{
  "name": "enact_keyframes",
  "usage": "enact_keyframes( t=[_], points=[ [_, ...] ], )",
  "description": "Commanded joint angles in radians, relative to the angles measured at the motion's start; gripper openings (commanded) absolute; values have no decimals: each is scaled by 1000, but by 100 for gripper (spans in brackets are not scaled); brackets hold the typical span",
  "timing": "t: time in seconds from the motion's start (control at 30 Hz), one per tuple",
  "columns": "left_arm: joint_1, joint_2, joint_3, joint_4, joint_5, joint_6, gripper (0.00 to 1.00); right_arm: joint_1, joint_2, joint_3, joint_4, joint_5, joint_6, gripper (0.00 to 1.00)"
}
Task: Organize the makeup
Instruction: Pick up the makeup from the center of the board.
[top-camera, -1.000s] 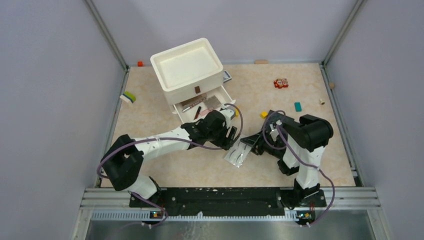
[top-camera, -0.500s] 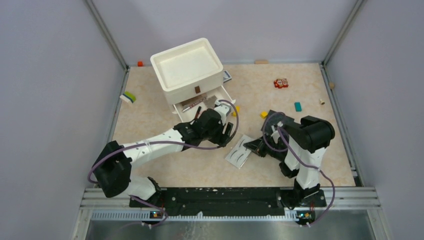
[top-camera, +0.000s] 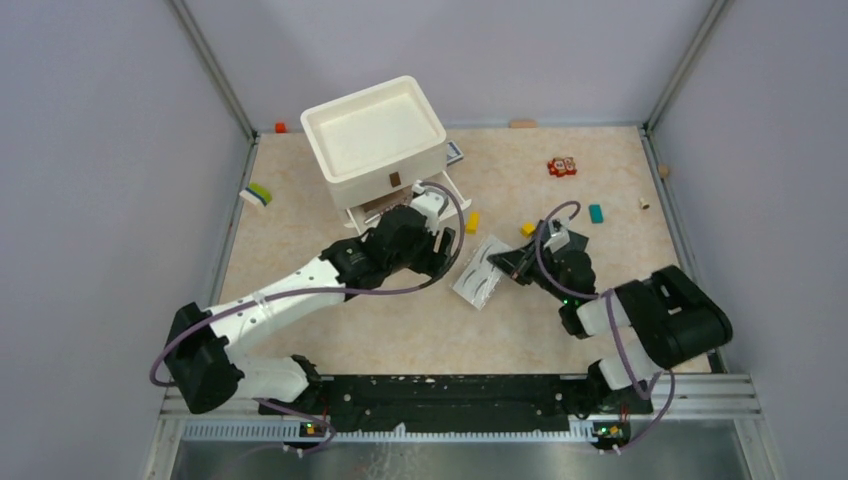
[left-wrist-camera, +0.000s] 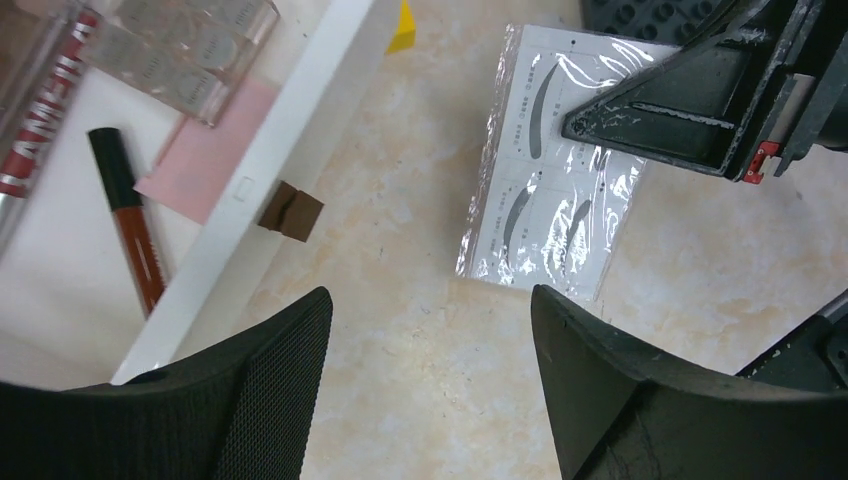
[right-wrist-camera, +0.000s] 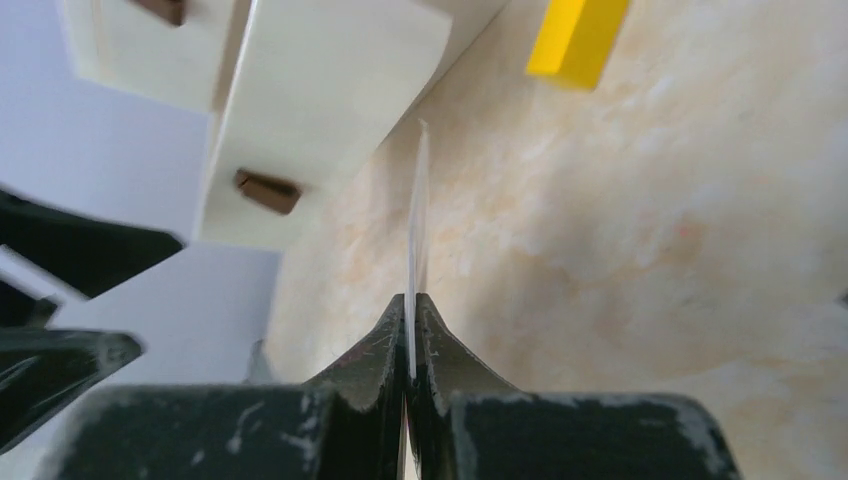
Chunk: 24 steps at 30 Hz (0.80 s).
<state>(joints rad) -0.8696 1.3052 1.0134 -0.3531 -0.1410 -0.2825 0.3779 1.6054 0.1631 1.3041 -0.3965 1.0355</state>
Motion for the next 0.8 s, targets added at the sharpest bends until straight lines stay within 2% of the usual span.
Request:
enact_keyframes(
  t=[0.0, 0.1, 0.17, 0.23, 0.33, 0.43, 0.53, 0.67, 0.77],
  points=[
    [20, -77, 41, -6, -52, 35, 79, 3, -267, 101, -579, 212, -223, 0],
    [46, -97, 36, -22, -71, 31, 79, 4, -487, 168, -932, 418, -321, 0],
    [69, -108, 33, -32, -66, 30, 79, 3, -598, 210, -1100, 524, -378, 0],
    [94, -120, 34, -33, -48, 40, 79, 1, -695, 248, -1195, 577, -434, 0],
    [121, -128, 55, -48, -33, 56, 79, 1, -790, 316, -1271, 577, -488, 0],
    [141, -132, 105, -80, -45, 79, 80, 0, -809, 390, -1290, 540, -484, 0],
    [159, -154, 156, -111, -82, 114, 80, 2, -780, 440, -1237, 466, -398, 0],
    [171, -215, 176, -139, -187, 160, 81, 14, -728, 463, -1090, 419, -221, 0],
    [180, -281, 136, -130, -267, 187, 82, 70, -682, 482, -975, 477, -131, 0]
  ],
)
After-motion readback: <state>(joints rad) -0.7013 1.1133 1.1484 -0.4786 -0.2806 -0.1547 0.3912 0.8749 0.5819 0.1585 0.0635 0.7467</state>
